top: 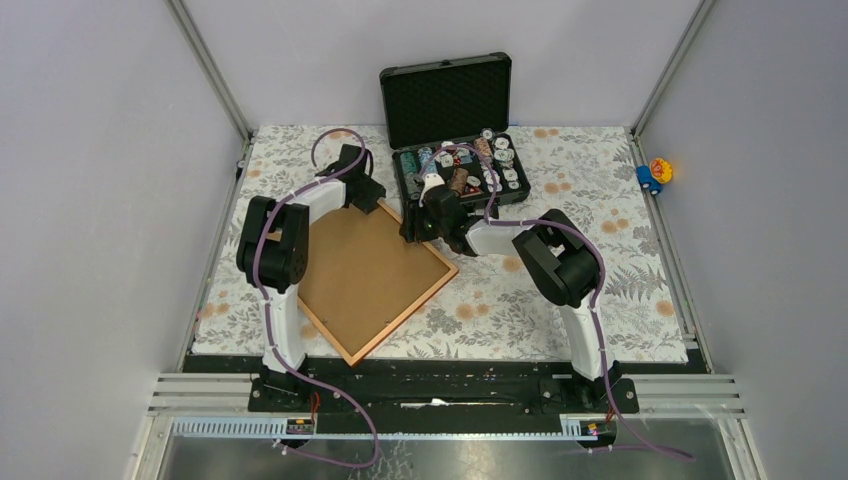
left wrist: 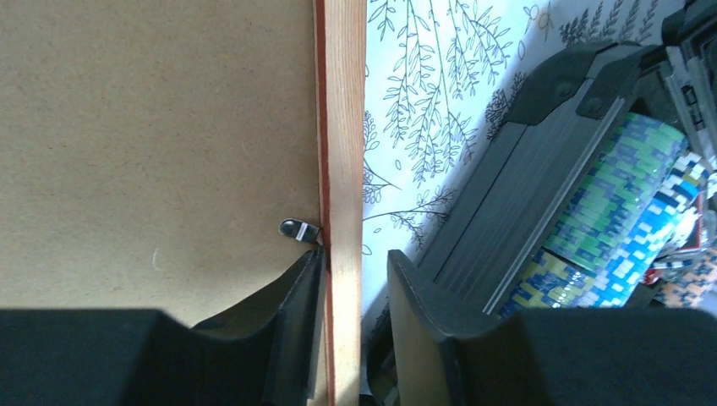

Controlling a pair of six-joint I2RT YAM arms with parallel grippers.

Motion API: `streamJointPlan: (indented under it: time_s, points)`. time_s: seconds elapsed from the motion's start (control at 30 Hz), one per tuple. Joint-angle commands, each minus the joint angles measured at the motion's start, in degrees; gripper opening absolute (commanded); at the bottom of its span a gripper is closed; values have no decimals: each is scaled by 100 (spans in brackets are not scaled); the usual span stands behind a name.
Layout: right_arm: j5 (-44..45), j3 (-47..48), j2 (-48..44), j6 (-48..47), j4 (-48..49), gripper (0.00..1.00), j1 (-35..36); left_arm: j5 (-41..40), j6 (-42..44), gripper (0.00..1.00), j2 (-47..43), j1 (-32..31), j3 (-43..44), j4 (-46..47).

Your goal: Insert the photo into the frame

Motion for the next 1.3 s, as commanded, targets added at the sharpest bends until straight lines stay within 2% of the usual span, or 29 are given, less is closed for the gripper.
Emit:
streamJointPlan:
  time_s: [0.0, 0.13, 0.23, 0.3, 0.33, 0.43, 0.57, 0.63, 0.77, 0.93, 1.13, 1.27]
  points:
    - [-253, 93, 137, 29, -428, 59, 29, -472, 411, 36, 177, 70, 99, 132]
    - [-227, 59, 103, 1, -435, 58, 29, -475, 916, 33, 95, 112, -51, 463]
    - [-220, 95, 122, -13, -487, 58, 30, 120, 1837, 36, 19, 128, -36, 859]
    - [-201, 139, 148, -27, -525, 57, 31, 553, 2264, 47, -154, 109, 60, 811]
    - [-178, 168, 153, -34, -559, 57, 32, 766, 2468, 57, -302, 95, 122, 718]
    - [-97, 267, 176, -98, -707, 58, 32, 599, 3028, 76, -1029, -41, 123, 305]
    - [65, 285, 167, -155, -855, 59, 30, 918, 3337, 88, -2129, -85, -211, -182]
    - [95, 272, 134, -180, -905, 59, 30, 1105, 3418, 98, -2766, -122, -601, -273]
    - [128, 194, 27, -197, -943, 60, 29, 1392, 3415, 99, -4173, -138, -1712, -505]
    - [32, 38, -159, -118, -1007, 62, 29, 2035, 3146, 99, -5368, -193, -2828, -719]
    - [-126, -319, -806, 105, -1262, 68, 21, 2350, 3145, 99, -6292, -331, -3388, -1271]
    - [-413, -809, -1391, 413, -1463, 73, -10, 2745, 3006, 99, -6591, -370, -3713, -1218]
